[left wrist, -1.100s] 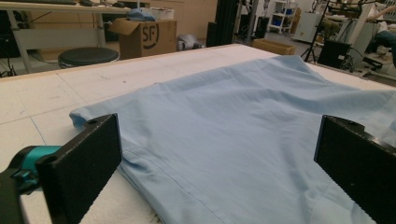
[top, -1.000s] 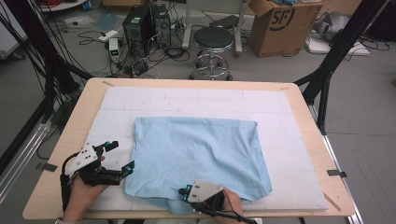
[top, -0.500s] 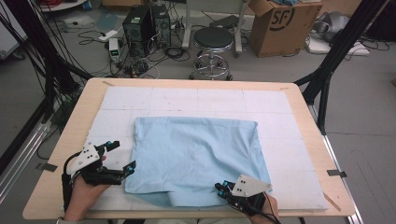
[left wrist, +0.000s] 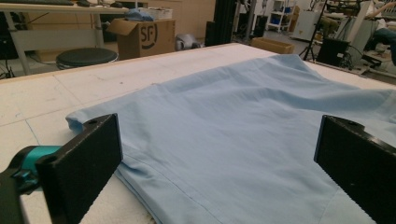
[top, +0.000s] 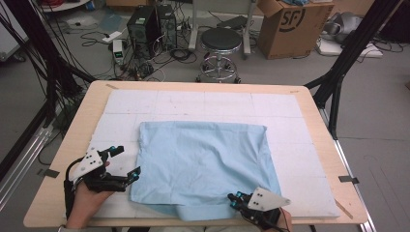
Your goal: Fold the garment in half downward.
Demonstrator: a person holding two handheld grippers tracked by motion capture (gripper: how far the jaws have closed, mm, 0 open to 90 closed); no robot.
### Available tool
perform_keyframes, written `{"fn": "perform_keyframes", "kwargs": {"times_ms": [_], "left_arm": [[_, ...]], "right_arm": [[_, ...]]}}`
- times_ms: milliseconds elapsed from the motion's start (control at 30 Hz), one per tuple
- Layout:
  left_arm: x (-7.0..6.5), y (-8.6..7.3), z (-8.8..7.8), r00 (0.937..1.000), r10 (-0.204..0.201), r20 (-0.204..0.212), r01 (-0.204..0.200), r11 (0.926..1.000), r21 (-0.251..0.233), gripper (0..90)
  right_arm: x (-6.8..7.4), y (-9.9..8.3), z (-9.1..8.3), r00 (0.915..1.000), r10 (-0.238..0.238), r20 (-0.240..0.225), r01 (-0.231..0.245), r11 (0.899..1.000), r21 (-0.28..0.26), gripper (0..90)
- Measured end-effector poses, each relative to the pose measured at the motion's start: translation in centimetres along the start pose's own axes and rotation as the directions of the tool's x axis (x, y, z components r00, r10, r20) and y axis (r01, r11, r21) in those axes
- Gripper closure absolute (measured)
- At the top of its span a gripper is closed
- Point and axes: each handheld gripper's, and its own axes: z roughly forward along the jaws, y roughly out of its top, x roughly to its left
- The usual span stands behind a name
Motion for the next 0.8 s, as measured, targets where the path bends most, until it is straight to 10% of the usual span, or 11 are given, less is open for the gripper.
{"fn": "perform_keyframes", "kwargs": {"times_ms": [400, 800], "left_arm": [[0.0, 0.0, 0.3, 1.0000, 0.005, 0.005, -0.005, 1.0000, 0.008, 1.7], [0.0, -0.1, 0.3, 1.0000, -0.002, 0.003, 0.002, 1.0000, 0.010, 1.7]], "right_arm": [[-7.8, 0.9, -2.6, 0.9706, 0.120, 0.209, -0.119, 0.993, -0.014, 89.6], [-14.2, 0.5, 2.6, 0.9592, 0.165, 0.229, -0.202, 0.968, 0.149, 89.6]]}}
